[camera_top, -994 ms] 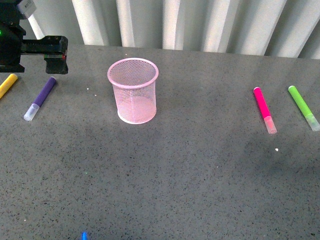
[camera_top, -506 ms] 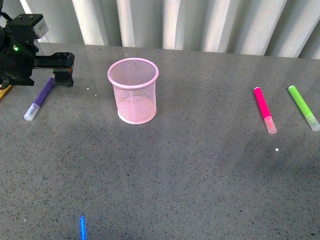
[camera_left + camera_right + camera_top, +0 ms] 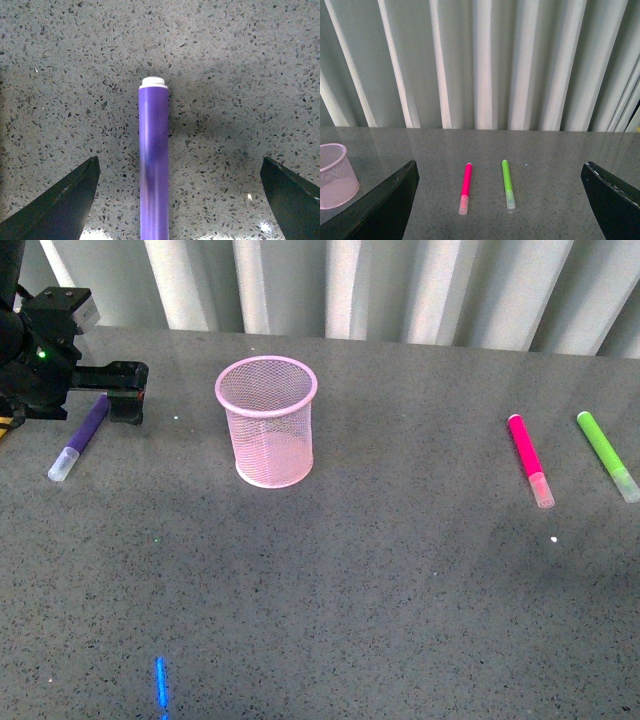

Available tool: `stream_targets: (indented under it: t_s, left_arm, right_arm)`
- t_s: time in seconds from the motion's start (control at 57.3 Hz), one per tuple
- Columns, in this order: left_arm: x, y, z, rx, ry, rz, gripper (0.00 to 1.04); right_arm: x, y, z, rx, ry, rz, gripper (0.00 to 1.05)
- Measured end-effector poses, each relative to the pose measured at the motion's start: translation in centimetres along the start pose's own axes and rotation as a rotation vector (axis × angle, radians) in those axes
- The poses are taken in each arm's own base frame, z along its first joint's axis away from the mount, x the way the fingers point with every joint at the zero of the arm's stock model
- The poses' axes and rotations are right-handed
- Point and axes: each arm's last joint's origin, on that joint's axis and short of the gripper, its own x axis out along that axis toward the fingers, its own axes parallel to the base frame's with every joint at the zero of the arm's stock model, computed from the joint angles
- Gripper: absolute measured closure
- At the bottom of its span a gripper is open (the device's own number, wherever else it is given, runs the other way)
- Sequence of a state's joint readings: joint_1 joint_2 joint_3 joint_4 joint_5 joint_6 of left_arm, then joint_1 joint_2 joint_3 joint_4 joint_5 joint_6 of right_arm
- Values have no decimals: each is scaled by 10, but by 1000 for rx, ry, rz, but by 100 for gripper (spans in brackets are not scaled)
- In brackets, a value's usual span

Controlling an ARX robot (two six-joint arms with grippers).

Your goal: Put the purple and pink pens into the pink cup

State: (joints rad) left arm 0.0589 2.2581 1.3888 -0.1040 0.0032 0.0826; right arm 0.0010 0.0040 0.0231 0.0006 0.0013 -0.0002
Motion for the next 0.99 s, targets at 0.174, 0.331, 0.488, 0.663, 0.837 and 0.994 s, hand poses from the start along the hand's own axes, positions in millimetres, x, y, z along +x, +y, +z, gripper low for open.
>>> stream_targets:
  t_s: [0.174, 0.331, 0.488, 0.663, 0.837, 0.994]
  left_arm:
    - [6, 0, -2, 3, 9, 3, 7]
    - [9, 0, 1, 4, 15, 1, 7]
    - [12, 1, 5, 4, 19, 5, 8]
    - [14, 0, 9, 9, 17, 7, 32]
    - [15, 0, 8, 28, 19, 10, 57]
    - [15, 2, 7, 45, 28, 26, 79]
  right_arm:
    - [0, 0, 0, 0, 0, 0, 7]
    - [0, 0, 0, 0, 0, 0, 7]
    - [0, 0, 0, 0, 0, 0, 7]
    - [0, 0, 0, 0, 0, 0, 7]
    - [0, 0, 0, 0, 0, 0, 7]
    - [0, 0, 0, 0, 0, 0, 7]
